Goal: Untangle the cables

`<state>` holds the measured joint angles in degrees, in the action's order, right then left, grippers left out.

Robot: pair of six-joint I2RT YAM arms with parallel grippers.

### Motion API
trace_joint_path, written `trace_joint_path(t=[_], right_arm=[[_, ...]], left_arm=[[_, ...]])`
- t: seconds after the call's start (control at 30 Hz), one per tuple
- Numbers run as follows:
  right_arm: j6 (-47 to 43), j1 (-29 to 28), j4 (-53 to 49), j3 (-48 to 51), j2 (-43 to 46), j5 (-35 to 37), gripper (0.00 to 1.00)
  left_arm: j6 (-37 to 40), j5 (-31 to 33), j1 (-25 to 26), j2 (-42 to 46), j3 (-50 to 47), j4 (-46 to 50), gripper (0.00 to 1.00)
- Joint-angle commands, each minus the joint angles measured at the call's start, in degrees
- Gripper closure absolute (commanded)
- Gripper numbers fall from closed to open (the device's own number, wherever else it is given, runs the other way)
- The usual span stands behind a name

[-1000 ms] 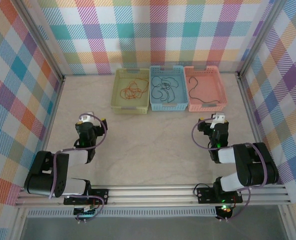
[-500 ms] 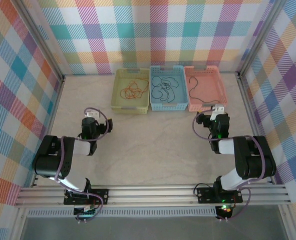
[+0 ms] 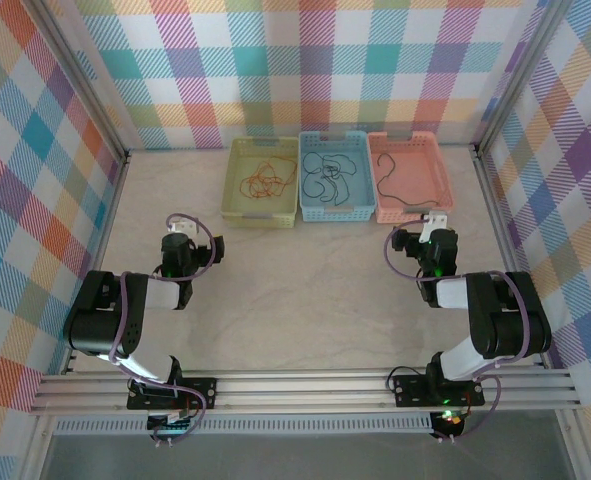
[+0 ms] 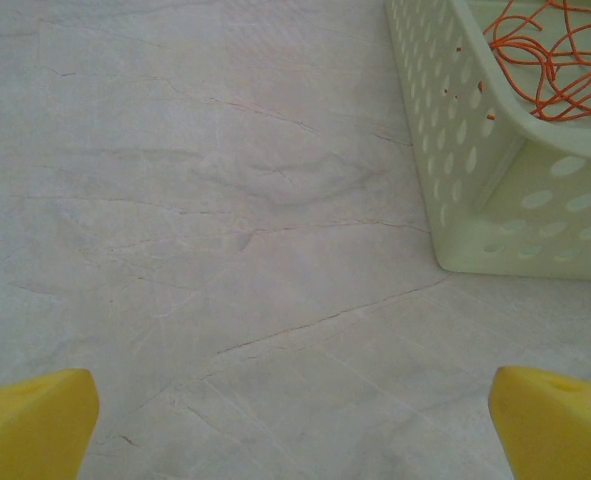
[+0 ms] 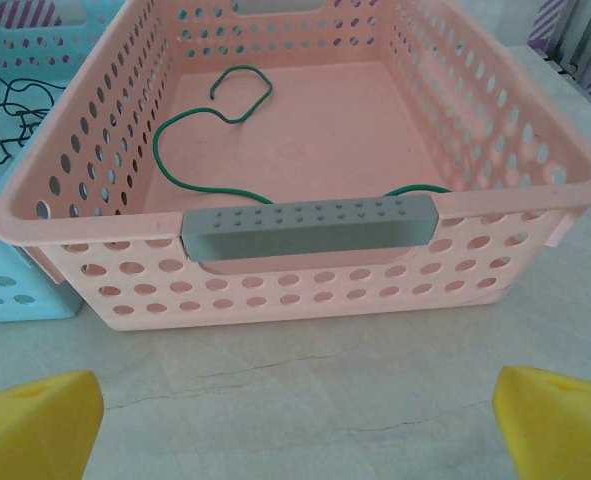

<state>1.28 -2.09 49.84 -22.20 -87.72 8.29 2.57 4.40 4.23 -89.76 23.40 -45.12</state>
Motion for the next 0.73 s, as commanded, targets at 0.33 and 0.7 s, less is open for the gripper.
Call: trace_joint_path(t=[0.33,0.7], right_arm=[[0.91,0.20,0.15,-0.13,-0.17,-0.44,0.00],[-0.53,1.23,-1.61,-1.10,-0.25,-7.24,0.00]], left_arm=[[-0.45,-0.79,-0.54,0.11,0.91,-0.49,0.00],[-0.38,-0.80,-0.54,0.10,0.89,-0.58,0.00]])
